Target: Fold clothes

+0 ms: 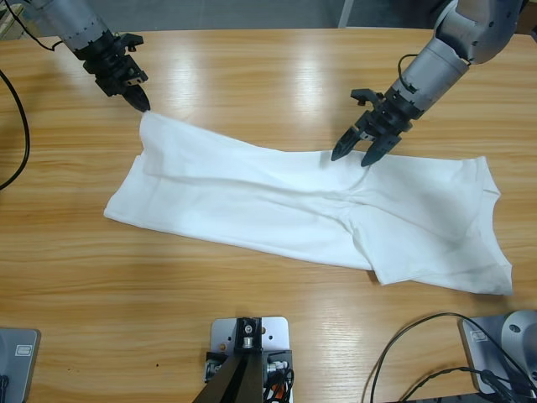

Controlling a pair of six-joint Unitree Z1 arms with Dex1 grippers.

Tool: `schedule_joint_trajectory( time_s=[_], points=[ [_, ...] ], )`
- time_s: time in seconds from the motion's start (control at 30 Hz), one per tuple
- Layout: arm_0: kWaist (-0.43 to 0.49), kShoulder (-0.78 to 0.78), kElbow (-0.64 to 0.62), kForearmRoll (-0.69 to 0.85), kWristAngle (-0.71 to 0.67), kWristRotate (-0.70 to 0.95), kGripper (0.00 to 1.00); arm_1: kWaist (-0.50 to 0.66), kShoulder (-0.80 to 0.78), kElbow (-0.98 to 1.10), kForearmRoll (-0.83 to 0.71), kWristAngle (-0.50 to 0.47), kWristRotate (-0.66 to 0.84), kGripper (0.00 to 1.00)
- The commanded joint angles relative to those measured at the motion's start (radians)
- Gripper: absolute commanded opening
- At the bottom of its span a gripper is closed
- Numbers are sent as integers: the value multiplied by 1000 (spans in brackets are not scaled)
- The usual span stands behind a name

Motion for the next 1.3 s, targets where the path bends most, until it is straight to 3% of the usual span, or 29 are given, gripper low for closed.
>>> schedule_joint_trajectory(
  time_s=[0.03, 0.6, 0.87, 1.07, 1.1, 1.13, 1.17, 1.2, 1.23, 1.3],
  points=[
    [15, 106, -1, 36, 15, 16, 0, -25, 80, 7, -1, -8, -15, 938],
    [19, -5, -14, 73, 9, 24, 0, -122, 65, 9, 16, -70, -22, 931],
    [-98, -129, -11, 86, -33, 9, 0, -122, 36, 0, 43, -59, -23, 936],
    [-112, -44, 34, 47, -114, -38, 0, -120, 12, 7, 59, -51, -35, 954],
    [-96, -42, 57, 18, -132, -53, 77, -120, 8, 10, 64, -51, -40, 958],
    [-78, -43, 79, -11, -151, -65, 412, -120, 5, 14, 68, -51, -47, 969],
    [-62, -44, 98, -36, -168, -77, 645, -120, 3, 19, 70, -51, -54, 983],
    [-54, -45, 109, -51, -171, -83, 805, -120, 1, 27, 71, -51, -61, 995],
    [-50, -44, 116, -57, -166, -86, 878, -120, 0, 33, 71, -52, -66, 1000],
    [-43, -43, 156, -84, -165, -93, 885, -120, 0, 42, 70, -52, -71, 1000]
  ],
)
